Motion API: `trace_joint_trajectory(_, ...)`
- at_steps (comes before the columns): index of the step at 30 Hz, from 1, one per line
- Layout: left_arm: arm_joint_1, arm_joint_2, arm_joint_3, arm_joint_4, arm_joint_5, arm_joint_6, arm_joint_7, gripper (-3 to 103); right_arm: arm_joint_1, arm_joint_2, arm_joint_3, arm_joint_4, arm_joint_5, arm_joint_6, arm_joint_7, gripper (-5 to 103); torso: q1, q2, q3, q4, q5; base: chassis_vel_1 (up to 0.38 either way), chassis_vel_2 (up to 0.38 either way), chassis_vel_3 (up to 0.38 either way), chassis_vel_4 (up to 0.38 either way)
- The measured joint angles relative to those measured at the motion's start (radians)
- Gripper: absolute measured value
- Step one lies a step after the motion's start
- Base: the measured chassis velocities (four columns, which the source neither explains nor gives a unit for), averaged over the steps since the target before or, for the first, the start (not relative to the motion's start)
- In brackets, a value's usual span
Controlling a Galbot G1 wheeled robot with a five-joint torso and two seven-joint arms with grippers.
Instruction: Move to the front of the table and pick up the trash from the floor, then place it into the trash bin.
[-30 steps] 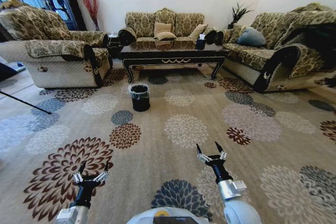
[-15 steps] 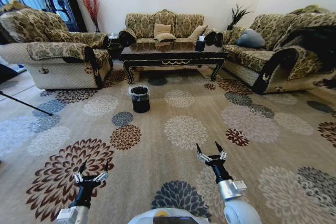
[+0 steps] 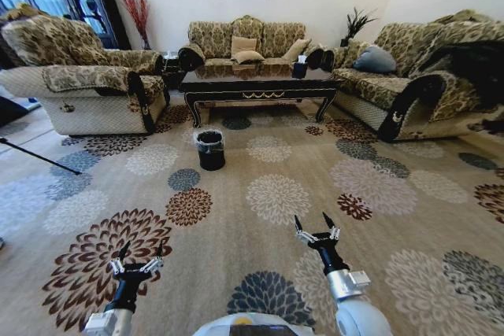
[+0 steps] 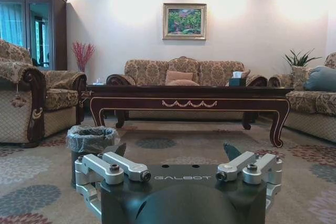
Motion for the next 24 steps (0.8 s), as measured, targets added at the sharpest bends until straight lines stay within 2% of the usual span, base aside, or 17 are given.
trace_joint_trajectory(24,0.000,0.000,0.000,0.000,0.000,0.000,0.000,100,0.000,0.000,0.000,0.000,0.000,0.000,0.000,100,0.017,0.073,0.056,0.0000,0.0000,0.000,0.000,0.000,0.000)
